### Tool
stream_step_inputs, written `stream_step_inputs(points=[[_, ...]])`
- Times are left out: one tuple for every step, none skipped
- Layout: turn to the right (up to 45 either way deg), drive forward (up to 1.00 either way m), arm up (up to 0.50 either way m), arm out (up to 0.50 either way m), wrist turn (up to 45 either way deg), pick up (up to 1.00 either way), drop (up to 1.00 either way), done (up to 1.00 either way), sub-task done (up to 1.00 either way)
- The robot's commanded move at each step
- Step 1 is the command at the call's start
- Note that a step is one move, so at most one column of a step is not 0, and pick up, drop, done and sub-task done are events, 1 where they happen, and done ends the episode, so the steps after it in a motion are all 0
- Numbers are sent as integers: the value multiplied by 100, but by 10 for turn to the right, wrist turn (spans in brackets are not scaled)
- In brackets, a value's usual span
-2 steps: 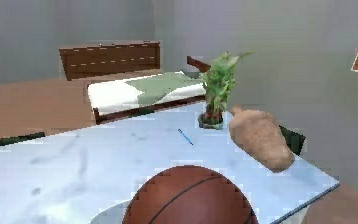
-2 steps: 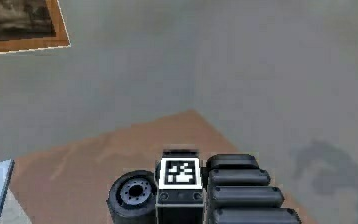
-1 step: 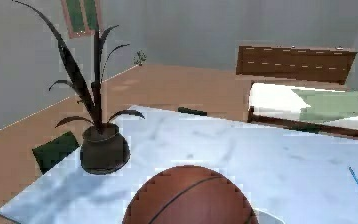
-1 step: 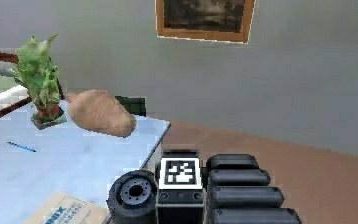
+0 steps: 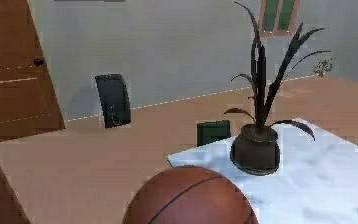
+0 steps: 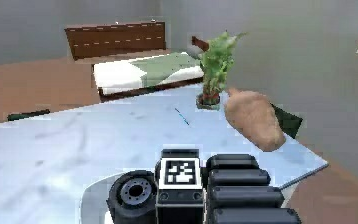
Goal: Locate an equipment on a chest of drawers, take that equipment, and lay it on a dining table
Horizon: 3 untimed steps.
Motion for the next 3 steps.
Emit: stream_step_inputs(points=[[-330, 0, 0, 0, 0, 0, 0, 0, 0], [0, 0, 0, 36, 0, 0, 0, 0, 0], [0, 0, 0, 0, 450, 0, 0, 0, 0]])
